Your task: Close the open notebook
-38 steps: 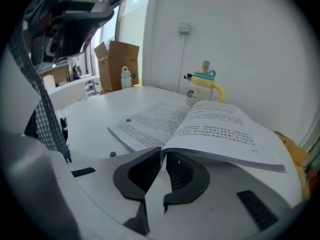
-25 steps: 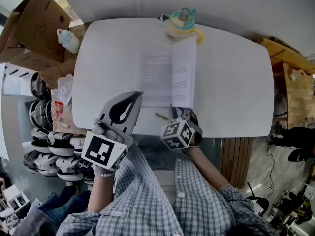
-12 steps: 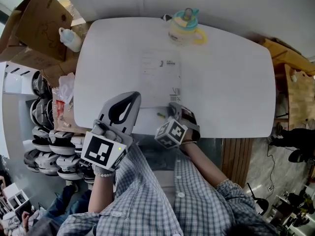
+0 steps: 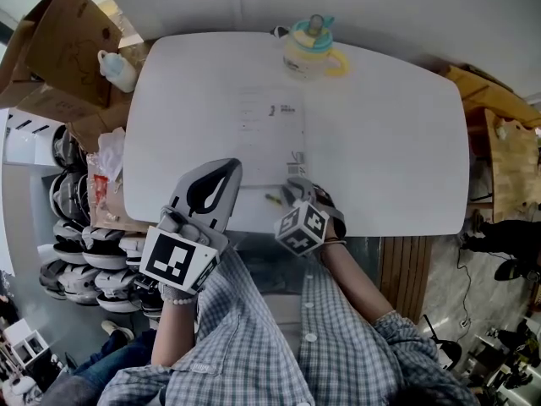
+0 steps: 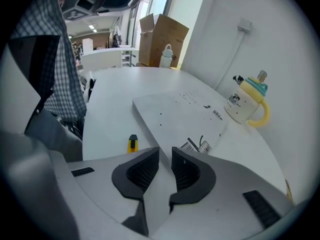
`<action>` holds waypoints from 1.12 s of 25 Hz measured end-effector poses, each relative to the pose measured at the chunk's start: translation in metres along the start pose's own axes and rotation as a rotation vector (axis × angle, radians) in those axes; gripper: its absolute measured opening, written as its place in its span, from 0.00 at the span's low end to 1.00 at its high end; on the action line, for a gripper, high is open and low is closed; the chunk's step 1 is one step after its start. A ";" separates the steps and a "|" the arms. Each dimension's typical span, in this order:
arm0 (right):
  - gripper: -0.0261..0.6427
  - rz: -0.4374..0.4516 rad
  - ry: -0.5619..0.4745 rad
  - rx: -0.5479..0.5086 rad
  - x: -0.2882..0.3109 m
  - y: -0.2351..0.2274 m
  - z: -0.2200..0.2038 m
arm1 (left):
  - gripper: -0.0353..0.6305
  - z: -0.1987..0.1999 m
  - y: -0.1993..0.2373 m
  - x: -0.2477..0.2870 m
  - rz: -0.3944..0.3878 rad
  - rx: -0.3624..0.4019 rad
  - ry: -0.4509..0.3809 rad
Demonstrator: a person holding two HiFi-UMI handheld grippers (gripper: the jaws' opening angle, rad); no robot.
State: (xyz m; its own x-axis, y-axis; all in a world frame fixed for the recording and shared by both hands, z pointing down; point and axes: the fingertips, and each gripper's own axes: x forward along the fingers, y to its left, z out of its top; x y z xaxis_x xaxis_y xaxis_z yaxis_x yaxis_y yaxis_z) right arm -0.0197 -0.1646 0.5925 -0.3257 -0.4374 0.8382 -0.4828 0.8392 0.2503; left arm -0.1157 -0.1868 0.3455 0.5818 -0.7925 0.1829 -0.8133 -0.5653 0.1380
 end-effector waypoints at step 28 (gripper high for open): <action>0.08 -0.332 -0.645 0.513 -0.204 -0.129 0.047 | 0.06 0.028 -0.054 0.019 -0.097 0.081 -0.070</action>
State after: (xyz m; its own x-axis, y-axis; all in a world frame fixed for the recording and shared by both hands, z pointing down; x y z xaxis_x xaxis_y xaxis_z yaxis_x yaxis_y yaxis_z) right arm 0.0710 -0.1988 0.3669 -0.4237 -0.8594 0.2861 -0.8883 0.4561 0.0543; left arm -0.0605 -0.1776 0.3142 0.6581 -0.7457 0.1039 -0.7528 -0.6543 0.0723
